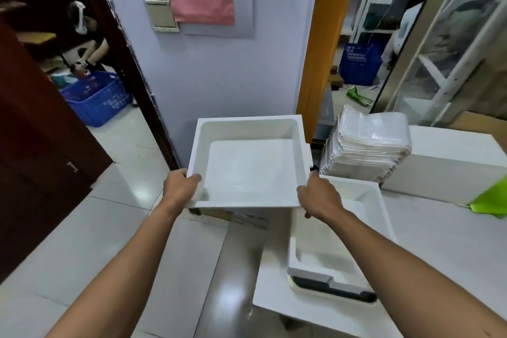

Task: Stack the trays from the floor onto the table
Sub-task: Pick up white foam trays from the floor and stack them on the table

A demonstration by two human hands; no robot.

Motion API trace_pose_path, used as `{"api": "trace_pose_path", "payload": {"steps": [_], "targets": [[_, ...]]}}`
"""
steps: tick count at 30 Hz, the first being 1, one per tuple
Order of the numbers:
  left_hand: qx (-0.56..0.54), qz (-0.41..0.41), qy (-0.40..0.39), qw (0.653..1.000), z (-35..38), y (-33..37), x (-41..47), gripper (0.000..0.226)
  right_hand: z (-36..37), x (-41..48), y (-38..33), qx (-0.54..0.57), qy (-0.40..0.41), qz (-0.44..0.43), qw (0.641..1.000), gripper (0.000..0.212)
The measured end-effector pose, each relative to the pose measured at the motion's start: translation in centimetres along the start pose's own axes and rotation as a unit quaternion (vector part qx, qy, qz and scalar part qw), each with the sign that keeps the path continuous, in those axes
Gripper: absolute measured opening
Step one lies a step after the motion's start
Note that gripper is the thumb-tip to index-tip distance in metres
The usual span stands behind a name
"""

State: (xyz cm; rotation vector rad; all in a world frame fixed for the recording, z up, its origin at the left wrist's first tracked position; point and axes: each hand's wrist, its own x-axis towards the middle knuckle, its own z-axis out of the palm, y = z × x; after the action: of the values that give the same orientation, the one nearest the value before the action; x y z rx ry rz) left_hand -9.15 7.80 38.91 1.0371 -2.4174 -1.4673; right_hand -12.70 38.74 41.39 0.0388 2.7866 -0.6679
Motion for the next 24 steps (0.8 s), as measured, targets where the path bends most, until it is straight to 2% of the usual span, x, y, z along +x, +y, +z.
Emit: {"api": "trace_pose_path", "payload": {"steps": [3,8,15,21,24], "targets": [[0.015,0.055,-0.019,0.998,0.6,2.8,-2.2,0.015,-2.8,-1.2,2.4,0.002,0.012,-0.011,1.0,0.022],[0.045,0.116,-0.023,0.992,2.0,7.7,-5.4,0.013,-5.9,-2.6,6.4,0.041,0.017,-0.007,0.999,0.03],[0.058,0.147,-0.042,0.987,5.3,10.5,-9.2,0.019,-9.3,-4.3,11.5,0.027,0.03,0.018,0.999,0.021],[0.061,0.17,-0.065,0.981,8.9,11.7,-13.0,0.012,-11.5,-5.2,15.6,0.032,0.062,0.058,0.996,0.044],[0.068,0.179,-0.085,0.978,10.3,11.5,-14.3,0.013,-12.4,-5.7,17.2,0.042,0.066,0.072,0.994,0.032]]}}
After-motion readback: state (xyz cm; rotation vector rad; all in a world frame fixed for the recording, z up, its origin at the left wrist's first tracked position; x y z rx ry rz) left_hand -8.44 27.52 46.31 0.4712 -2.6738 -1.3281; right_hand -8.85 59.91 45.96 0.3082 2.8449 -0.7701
